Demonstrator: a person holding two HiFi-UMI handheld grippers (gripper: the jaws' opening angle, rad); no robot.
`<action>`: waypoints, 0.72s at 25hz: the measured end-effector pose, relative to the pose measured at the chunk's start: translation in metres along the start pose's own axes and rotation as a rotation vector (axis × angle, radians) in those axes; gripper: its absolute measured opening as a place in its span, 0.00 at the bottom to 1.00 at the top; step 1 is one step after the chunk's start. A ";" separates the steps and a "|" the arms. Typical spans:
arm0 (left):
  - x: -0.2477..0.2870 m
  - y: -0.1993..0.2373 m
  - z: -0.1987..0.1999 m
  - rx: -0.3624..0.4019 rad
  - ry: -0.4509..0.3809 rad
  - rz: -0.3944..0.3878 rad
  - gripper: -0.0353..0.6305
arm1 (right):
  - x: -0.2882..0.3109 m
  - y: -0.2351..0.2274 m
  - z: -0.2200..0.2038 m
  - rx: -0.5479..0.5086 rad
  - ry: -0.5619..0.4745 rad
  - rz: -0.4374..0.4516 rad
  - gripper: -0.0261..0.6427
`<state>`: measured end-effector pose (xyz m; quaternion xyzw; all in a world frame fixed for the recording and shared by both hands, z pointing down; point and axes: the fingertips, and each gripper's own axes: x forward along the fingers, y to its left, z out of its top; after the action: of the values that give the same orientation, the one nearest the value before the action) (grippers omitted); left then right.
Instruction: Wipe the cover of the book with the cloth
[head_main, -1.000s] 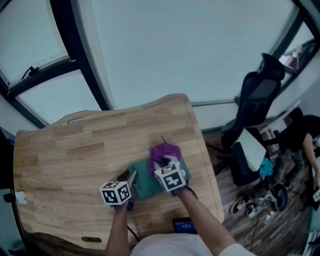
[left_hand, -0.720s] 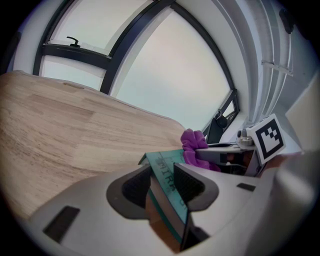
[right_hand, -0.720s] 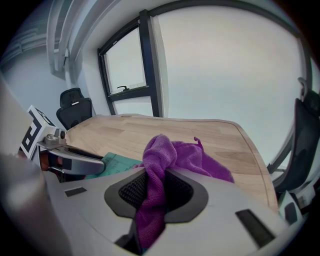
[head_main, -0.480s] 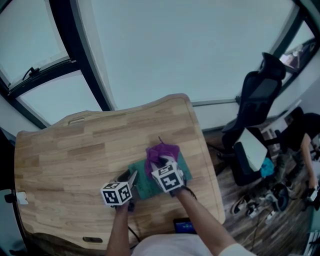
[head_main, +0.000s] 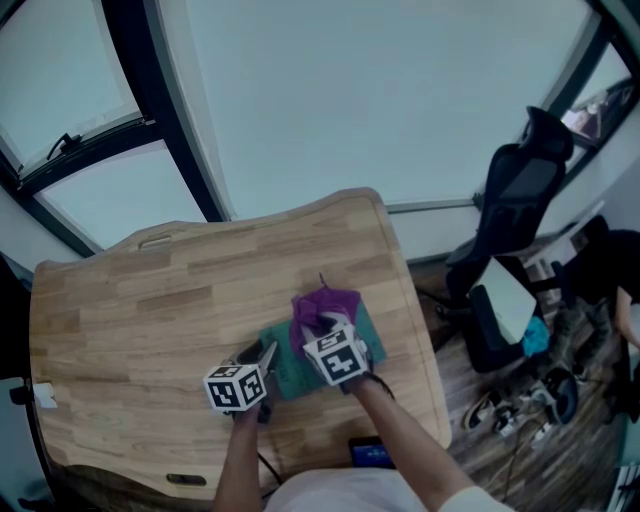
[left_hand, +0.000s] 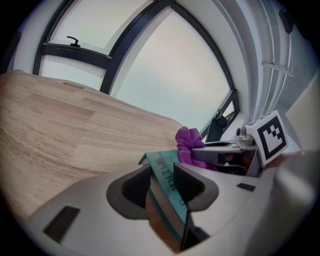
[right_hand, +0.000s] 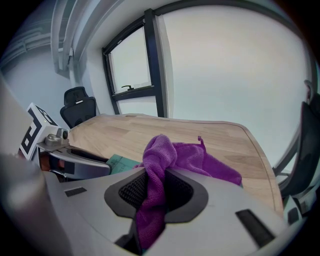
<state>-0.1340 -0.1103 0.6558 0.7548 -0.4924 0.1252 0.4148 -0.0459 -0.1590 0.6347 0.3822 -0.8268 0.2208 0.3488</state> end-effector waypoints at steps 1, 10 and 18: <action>0.000 0.000 0.000 0.000 0.000 0.000 0.27 | 0.000 0.002 0.001 -0.002 0.001 0.005 0.16; 0.000 -0.001 0.000 -0.001 0.000 -0.001 0.27 | 0.007 0.023 0.007 -0.030 -0.007 0.042 0.16; 0.000 -0.001 0.001 -0.004 0.001 -0.004 0.27 | 0.010 0.036 0.010 -0.055 -0.004 0.071 0.16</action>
<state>-0.1332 -0.1103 0.6548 0.7550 -0.4908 0.1238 0.4168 -0.0827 -0.1482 0.6324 0.3433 -0.8463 0.2092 0.3495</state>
